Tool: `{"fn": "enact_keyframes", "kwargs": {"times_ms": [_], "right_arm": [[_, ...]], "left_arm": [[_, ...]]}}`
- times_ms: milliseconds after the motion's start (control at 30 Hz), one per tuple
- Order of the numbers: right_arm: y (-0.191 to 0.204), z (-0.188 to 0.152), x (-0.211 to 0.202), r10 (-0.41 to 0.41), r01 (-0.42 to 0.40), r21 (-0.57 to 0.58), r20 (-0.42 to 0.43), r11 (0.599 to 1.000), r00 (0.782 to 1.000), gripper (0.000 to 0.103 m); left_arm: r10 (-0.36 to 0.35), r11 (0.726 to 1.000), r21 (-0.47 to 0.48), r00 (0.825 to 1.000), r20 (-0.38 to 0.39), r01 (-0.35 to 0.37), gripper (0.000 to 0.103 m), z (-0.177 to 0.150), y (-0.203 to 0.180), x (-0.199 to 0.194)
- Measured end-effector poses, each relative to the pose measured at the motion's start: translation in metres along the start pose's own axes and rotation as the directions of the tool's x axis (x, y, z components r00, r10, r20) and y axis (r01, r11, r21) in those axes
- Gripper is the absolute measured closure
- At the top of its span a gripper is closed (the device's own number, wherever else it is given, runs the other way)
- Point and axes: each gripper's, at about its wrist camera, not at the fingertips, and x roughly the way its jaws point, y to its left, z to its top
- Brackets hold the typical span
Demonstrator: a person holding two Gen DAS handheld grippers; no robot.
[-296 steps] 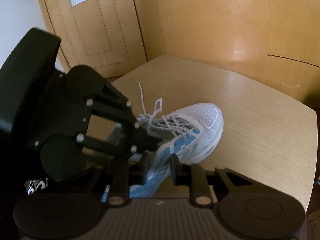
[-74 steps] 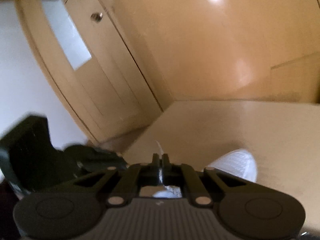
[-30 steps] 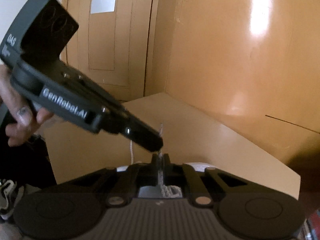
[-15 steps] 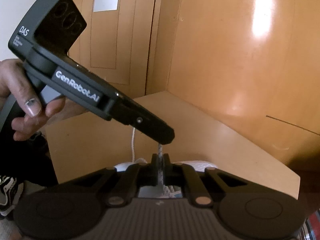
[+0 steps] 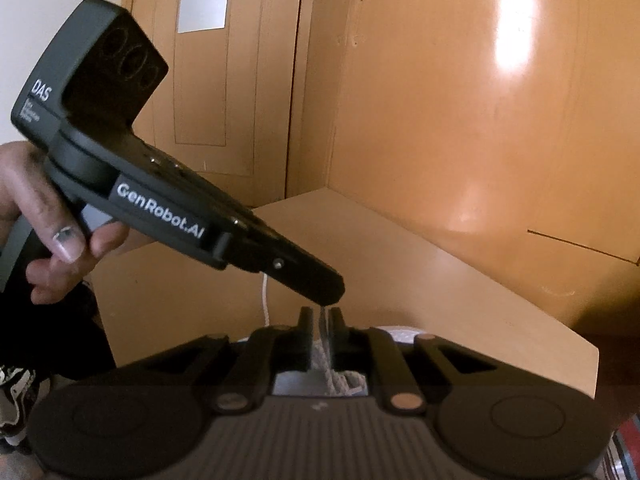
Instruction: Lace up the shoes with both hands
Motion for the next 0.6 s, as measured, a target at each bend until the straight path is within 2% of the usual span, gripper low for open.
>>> {"fn": "enact_keyframes", "kwargs": {"times_ms": [167,200,267,400,433,467,533,600], "right_arm": [[0.002,0.002,-0.002,0.014,-0.014,0.010,-0.003,1.000,1.000,0.096],[0.001,0.003,-0.002,0.017,-0.017,0.014,-0.003,1.000,1.000,0.099],[0.000,0.005,-0.003,0.015,-0.015,0.033,-0.009,0.999,1.000,0.100],[0.000,0.011,-0.004,0.017,-0.016,0.044,-0.028,0.999,0.999,0.100],[0.000,0.012,-0.004,0.018,-0.016,0.043,-0.038,0.999,0.999,0.100],[0.001,0.012,-0.004,0.016,-0.014,0.041,-0.043,0.999,0.999,0.100],[0.002,0.013,-0.005,0.021,-0.019,0.040,-0.051,0.999,0.998,0.100],[0.003,0.012,-0.006,0.024,-0.022,0.034,-0.055,0.999,0.998,0.100]], "left_arm": [[-0.004,1.000,0.002,1.000,-0.005,0.004,0.102,0.000,-0.001,0.001],[-0.003,1.000,0.002,1.000,-0.005,0.003,0.102,0.002,-0.003,0.002],[-0.001,1.000,-0.001,1.000,-0.003,0.001,0.102,0.002,-0.002,0.001],[0.027,1.000,-0.007,1.000,0.015,-0.027,0.098,0.006,0.005,-0.009],[0.042,0.999,0.002,0.999,0.020,-0.042,0.093,0.006,0.006,-0.011],[0.055,0.998,0.014,0.998,0.023,-0.056,0.084,0.005,0.006,-0.013],[0.048,0.999,0.011,0.999,0.017,-0.048,0.073,0.004,0.006,-0.013],[0.040,0.999,0.008,0.999,0.011,-0.040,0.073,0.003,0.006,-0.012]]}}
